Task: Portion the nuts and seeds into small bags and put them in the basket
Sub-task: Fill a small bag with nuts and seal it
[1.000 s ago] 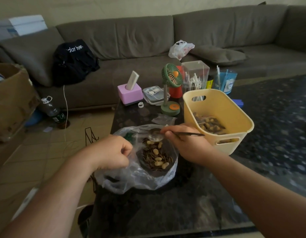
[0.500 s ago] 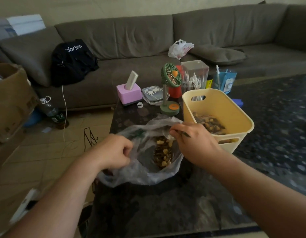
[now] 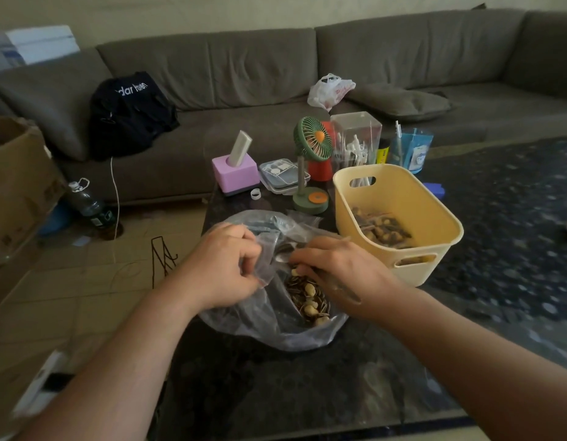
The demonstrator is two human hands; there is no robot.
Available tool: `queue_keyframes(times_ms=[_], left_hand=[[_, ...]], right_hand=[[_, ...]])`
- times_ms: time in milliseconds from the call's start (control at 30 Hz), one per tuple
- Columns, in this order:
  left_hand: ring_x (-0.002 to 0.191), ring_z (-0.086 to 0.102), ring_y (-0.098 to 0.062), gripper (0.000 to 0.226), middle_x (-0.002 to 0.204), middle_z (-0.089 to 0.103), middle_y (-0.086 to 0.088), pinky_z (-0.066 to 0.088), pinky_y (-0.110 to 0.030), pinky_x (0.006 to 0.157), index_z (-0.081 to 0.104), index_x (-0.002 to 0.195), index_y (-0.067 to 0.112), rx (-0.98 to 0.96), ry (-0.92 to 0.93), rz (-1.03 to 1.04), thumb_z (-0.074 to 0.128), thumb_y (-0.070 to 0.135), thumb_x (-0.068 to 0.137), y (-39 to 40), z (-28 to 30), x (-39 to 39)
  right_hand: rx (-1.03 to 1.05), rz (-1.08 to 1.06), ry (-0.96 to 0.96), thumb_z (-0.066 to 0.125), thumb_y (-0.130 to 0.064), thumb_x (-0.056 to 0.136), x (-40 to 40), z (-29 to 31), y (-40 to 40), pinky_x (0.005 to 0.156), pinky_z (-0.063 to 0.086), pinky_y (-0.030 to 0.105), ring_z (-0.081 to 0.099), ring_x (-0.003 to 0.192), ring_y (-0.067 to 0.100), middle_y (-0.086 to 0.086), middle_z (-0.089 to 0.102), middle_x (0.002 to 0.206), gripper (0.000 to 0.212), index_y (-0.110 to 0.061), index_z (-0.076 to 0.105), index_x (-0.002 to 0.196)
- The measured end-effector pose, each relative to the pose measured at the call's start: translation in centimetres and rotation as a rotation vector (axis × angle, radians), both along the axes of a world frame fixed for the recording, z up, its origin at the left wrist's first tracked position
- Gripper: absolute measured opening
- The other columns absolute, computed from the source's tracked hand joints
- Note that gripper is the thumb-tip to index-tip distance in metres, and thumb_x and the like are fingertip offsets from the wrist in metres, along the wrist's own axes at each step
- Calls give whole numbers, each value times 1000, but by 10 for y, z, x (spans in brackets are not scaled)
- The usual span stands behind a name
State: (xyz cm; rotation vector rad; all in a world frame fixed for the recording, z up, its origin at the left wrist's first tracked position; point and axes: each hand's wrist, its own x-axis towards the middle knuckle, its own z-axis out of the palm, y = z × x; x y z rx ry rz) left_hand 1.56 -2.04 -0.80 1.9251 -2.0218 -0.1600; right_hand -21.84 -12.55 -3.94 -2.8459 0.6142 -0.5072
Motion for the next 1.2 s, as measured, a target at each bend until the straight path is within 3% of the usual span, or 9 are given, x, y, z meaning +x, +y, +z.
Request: queue_keyframes(times_ms=[133, 300, 433, 533, 667, 767, 867, 1033, 1200], left_hand=[[83, 61, -7, 33, 88, 61, 11, 51, -32, 72, 54, 60, 22, 143, 96, 49, 85, 20, 72, 4, 3, -2], [70, 56, -18, 26, 82, 60, -1, 40, -31, 59, 52, 71, 22, 345, -29, 395, 66, 23, 91, -3, 3, -7], [86, 57, -21, 19, 93, 57, 1, 44, -36, 68, 50, 73, 25, 179, -128, 418, 63, 27, 88, -11, 11, -25], [89, 58, -17, 25, 94, 58, 6, 47, -34, 70, 52, 67, 23, 6, 97, 274, 69, 26, 85, -15, 6, -50], [85, 63, -19, 15, 87, 66, 0, 48, -36, 69, 65, 81, 23, 284, 476, 404, 65, 30, 95, -21, -26, -64], [88, 64, -24, 18, 91, 67, -5, 52, -42, 77, 68, 89, 18, 261, 596, 504, 59, 32, 98, -26, -35, -54], [95, 65, -31, 22, 97, 70, -12, 56, -54, 92, 68, 88, 15, 225, 753, 523, 57, 34, 90, -25, -29, -48], [107, 70, -29, 22, 102, 74, -10, 55, -61, 102, 64, 73, 21, 225, 941, 466, 55, 26, 92, -20, -30, -38], [104, 74, -26, 27, 100, 79, -8, 62, -49, 98, 80, 85, 18, 235, 1030, 370, 61, 23, 103, -15, -28, -30]], right_hand=[[207, -86, -119, 52, -28, 109, -3, -13, -13, 100, 49, 21, 59, 117, 6, -10, 61, 132, 31, -30, 65, 136], [220, -118, -20, 56, -21, 107, -3, -31, -12, 103, 30, 1, 55, 131, 11, -5, 53, 149, 38, -27, 60, 144], [229, -129, 7, 52, -27, 108, 0, -29, -8, 104, 45, 20, 58, 126, 16, -3, 54, 143, 37, -23, 60, 144], [290, -194, -59, 47, -32, 110, 1, -19, -6, 91, 47, 22, 60, 110, 12, -10, 56, 124, 30, -24, 65, 133], [333, -228, -83, 46, -35, 110, 1, -14, -7, 90, 50, 30, 60, 102, 11, -9, 59, 114, 27, -28, 67, 125], [370, -216, -77, 46, -39, 110, 0, -12, -6, 92, 53, 35, 59, 101, 8, -12, 58, 112, 23, -32, 66, 120], [300, -154, -99, 51, -33, 109, -3, -12, -3, 93, 54, 36, 57, 104, 8, -12, 54, 119, 19, -31, 62, 124], [58, -106, 297, 61, -18, 102, -4, -24, 2, 113, 44, 33, 44, 142, 18, -6, 33, 161, 63, -36, 36, 157], [47, -102, 388, 61, -17, 101, -7, -28, 0, 109, 48, 34, 52, 133, 20, -2, 44, 151, 59, -32, 44, 155]])
